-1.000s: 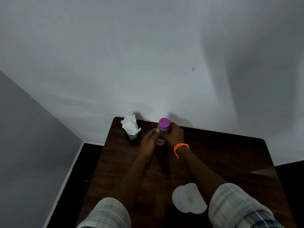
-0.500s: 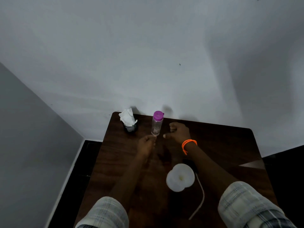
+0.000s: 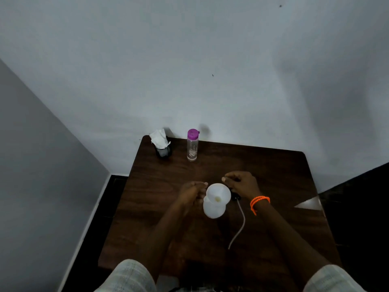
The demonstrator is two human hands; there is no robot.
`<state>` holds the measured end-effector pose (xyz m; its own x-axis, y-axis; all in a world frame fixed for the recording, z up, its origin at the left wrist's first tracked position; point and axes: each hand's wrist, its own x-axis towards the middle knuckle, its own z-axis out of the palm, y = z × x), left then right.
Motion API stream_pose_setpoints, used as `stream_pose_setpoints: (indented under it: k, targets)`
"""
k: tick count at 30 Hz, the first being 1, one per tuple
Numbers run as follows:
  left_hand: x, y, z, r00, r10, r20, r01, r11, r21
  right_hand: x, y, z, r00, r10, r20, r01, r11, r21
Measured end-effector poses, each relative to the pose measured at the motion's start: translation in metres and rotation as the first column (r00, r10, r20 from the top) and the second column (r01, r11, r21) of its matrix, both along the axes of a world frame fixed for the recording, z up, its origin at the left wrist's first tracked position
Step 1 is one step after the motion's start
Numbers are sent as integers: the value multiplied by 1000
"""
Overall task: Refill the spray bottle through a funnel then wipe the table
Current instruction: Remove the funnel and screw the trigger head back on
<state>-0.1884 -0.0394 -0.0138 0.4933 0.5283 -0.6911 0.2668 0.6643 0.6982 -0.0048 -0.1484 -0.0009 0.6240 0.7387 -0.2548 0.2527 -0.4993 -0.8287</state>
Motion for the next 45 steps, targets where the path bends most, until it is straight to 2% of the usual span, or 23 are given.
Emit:
stream_pose_setpoints:
  k: [6,14,20,25,35,39,45]
  targets:
    - [-38,-13,-6,998,-21,65,23,1000,-19,-11,-26,-5,978,-57,-200,55,998,-19]
    - [-40,-21,-2,988,52,149,-49,998,-26,-21,-30,-1,928,-188,-321,224,972,78]
    - [-36,-25,-6,995,54,88,-53,999,-12,-28,-29,-8,890,-252,-380,296,953,62]
    - [-36,-25,-12,999,-2,41,0,999,38,-32,-30,-13,868,-273,-415,327,943,64]
    - [-34,-21,-6,998,-26,62,25,1000,19,-31,-31,-13,841,-298,-451,345,938,23]
    - [-34,-16,4,993,-61,104,63,998,-19,-23,-32,-1,858,-250,-450,286,958,13]
    - [-21,6,26,975,-114,191,121,992,-27,-5,-22,22,918,-178,-354,194,981,11]
